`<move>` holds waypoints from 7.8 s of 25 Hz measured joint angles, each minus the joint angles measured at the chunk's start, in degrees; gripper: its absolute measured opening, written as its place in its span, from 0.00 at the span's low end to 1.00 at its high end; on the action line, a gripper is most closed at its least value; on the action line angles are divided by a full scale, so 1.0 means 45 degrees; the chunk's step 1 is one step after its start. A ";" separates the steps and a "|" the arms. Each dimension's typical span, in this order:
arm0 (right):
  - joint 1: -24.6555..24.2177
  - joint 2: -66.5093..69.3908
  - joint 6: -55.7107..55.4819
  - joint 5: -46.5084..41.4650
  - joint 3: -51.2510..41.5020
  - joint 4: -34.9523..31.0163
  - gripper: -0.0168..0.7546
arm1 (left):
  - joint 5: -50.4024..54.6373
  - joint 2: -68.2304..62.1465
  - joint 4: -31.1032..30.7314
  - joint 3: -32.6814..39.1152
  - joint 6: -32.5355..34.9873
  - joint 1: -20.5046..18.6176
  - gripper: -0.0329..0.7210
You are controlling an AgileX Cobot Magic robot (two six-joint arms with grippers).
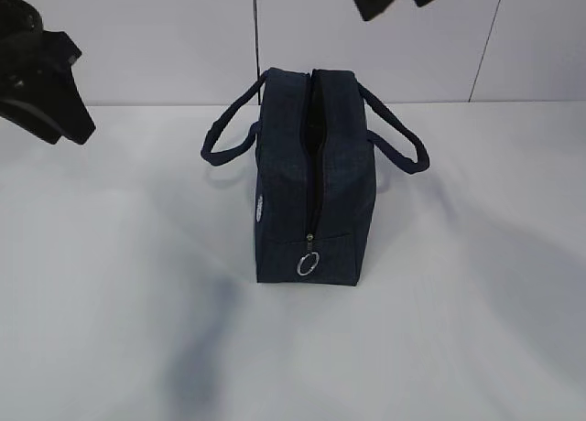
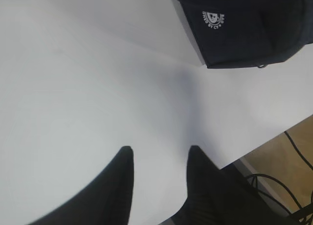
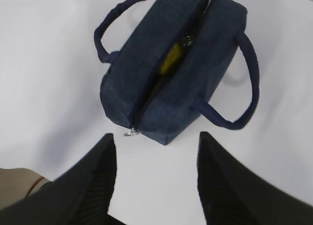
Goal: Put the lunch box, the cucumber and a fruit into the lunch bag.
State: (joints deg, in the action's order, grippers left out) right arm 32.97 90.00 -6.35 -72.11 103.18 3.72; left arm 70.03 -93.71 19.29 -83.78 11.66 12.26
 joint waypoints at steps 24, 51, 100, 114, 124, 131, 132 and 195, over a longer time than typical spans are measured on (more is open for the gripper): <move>0.0000 -0.4640 -0.0502 0.7923 -0.9771 0.1290 0.54 | 0.0218 0.2315 -0.0755 0.0235 -0.1196 0.1956 0.36; 0.0000 0.0169 -0.0580 2.5823 -1.8052 0.1519 0.54 | 0.0291 0.4100 -0.0881 0.1001 -0.2219 0.1956 0.36; 0.0000 0.5398 -0.1946 2.7097 -1.5104 0.0888 0.54 | 0.0307 0.4100 -0.0832 0.1001 -0.2269 0.1956 0.36; 0.0000 0.5817 -0.1956 2.8065 -1.5088 0.0366 0.54 | 0.0307 0.4100 -0.0832 0.1001 -0.2269 0.1956 0.36; 0.0000 0.6316 -0.1977 2.8843 -1.5076 0.0034 0.54 | 0.0307 0.4100 -0.0832 0.1001 -0.2269 0.1956 0.36; 0.0000 0.6465 -0.1977 2.9378 -1.5076 -0.0826 0.54 | 0.0307 0.4100 -0.0832 0.1001 -0.2269 0.1956 0.36; 0.0000 0.6465 -0.1977 2.9504 -1.5076 -0.0826 0.54 | 0.0307 0.4100 -0.0832 0.1001 -0.2269 0.1956 0.36; 0.0035 0.6465 -0.1977 2.9682 -1.5290 -0.2454 0.32 | 0.0162 0.4117 -0.1319 0.1001 -0.2269 0.1956 0.36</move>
State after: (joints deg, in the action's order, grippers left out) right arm 33.12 119.09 -15.25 61.46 34.37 -7.32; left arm 70.76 -75.18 13.36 -79.27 1.45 21.07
